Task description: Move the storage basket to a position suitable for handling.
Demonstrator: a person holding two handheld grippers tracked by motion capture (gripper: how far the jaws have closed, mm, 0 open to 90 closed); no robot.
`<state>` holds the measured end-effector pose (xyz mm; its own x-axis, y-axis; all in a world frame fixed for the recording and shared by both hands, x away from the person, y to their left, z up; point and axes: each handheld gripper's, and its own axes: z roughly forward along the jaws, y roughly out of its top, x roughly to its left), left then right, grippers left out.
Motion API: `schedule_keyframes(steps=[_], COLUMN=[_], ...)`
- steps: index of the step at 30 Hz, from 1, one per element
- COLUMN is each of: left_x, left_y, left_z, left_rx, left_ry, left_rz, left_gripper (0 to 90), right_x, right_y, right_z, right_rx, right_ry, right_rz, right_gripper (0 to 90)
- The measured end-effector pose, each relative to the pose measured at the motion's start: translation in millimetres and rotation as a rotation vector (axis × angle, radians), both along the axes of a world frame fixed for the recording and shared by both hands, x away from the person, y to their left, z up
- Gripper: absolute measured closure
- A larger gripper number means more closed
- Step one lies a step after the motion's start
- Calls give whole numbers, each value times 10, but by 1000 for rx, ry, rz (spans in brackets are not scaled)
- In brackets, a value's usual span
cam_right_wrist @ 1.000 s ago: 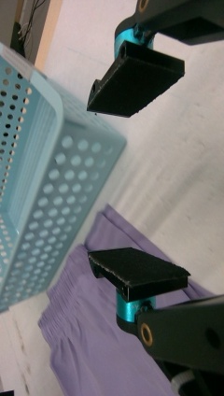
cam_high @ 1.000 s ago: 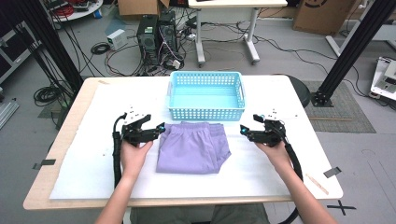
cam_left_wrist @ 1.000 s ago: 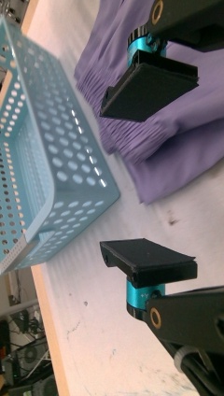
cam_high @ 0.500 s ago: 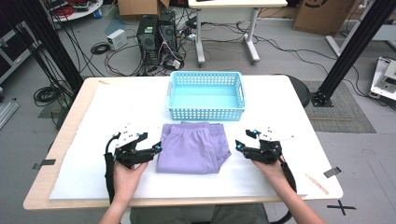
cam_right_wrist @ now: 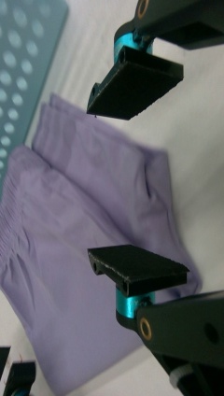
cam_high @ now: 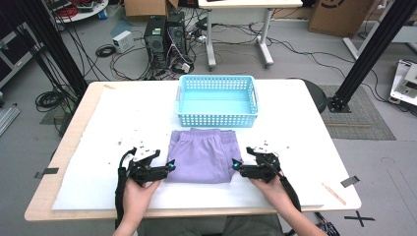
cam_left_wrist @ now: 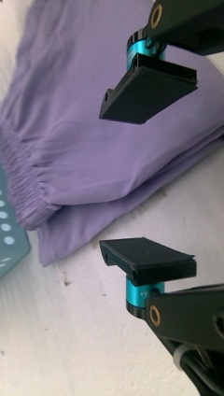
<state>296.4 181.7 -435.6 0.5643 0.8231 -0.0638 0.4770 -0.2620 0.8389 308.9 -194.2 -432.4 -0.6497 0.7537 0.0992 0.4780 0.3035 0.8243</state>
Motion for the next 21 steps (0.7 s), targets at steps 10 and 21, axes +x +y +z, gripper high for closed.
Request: schedule_keyframes(steps=[10, 21], left_x=[6, 32], left_y=[-41, -95], left_z=[-100, -146], left_rx=[61, 65], left_ry=[66, 111], left_rz=[10, 46], left_gripper=[316, 315], right_x=[-124, 18], right_y=[403, 307], right_z=[-67, -150], right_rx=[-153, -203], right_ry=[0, 148], right_rz=[12, -75], right_gripper=[246, 221])
